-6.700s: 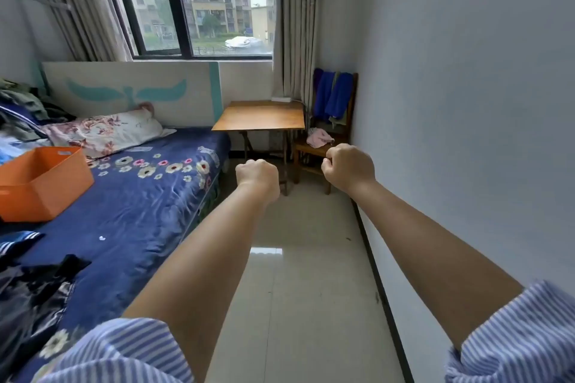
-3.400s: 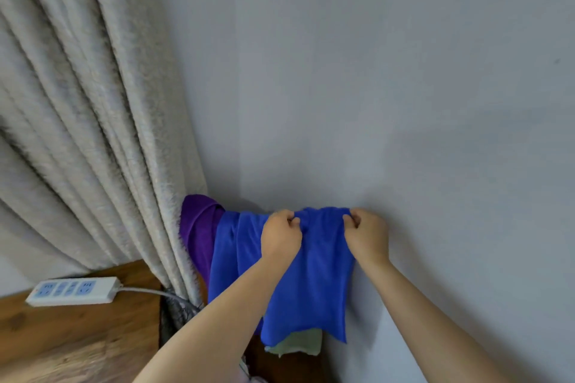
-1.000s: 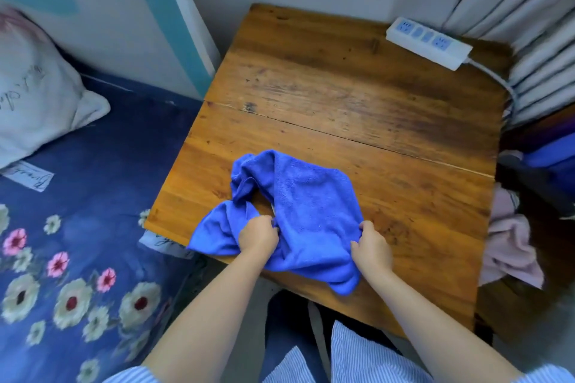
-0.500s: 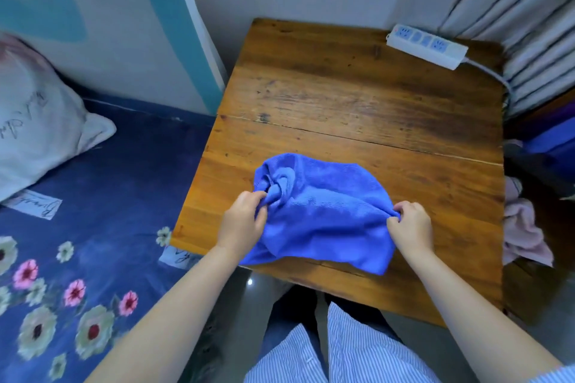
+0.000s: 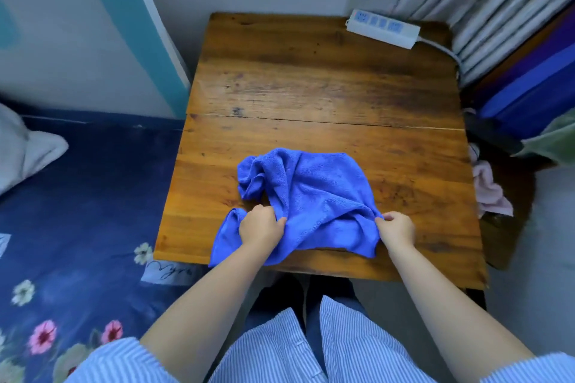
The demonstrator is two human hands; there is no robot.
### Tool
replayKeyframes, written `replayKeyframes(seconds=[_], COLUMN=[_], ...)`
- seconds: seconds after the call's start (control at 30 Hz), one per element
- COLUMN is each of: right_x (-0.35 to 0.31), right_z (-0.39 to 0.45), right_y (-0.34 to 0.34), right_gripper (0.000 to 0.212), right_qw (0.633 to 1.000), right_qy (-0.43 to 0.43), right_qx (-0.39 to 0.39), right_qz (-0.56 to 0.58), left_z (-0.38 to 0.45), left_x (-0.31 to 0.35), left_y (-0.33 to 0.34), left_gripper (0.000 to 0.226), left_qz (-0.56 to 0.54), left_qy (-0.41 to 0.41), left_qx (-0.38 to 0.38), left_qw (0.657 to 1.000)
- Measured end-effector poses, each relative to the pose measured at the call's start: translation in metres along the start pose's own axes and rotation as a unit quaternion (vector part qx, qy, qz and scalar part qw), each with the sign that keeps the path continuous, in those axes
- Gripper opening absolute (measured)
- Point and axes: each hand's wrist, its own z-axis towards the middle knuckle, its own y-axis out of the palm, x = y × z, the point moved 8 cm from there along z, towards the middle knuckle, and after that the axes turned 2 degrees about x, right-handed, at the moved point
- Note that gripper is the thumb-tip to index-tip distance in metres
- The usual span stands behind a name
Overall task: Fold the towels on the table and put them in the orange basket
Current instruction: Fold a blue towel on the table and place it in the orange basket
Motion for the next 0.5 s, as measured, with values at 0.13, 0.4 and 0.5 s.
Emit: replayKeyframes(seconds=[0.13,0.4,0.5], right_x=[-0.001,-0.002,-0.004], right_z=[0.000,-0.010,-0.009], right_y=[-0.008,0.006,0.006], right_gripper=[0.016,0.010,0.016], right_qw=[0.993,0.934,0.926], right_qy=[0.031,0.182,0.203], right_qx=[-0.008,-0.111,-0.100], right_qz=[0.115,0.288,0.303], left_z=[0.008,0.009,0.011], left_x=[-0.012,-0.012,-0.015], left_y=[-0.004,0.005,0.011], left_gripper=[0.022,0.028,0.019], left_qz=[-0.088,-0.107,-0.192], left_qy=[-0.053,-0.054,-0.093], left_qx=[0.003,-0.069,-0.076], left_qw=[0.995,0.990,0.974])
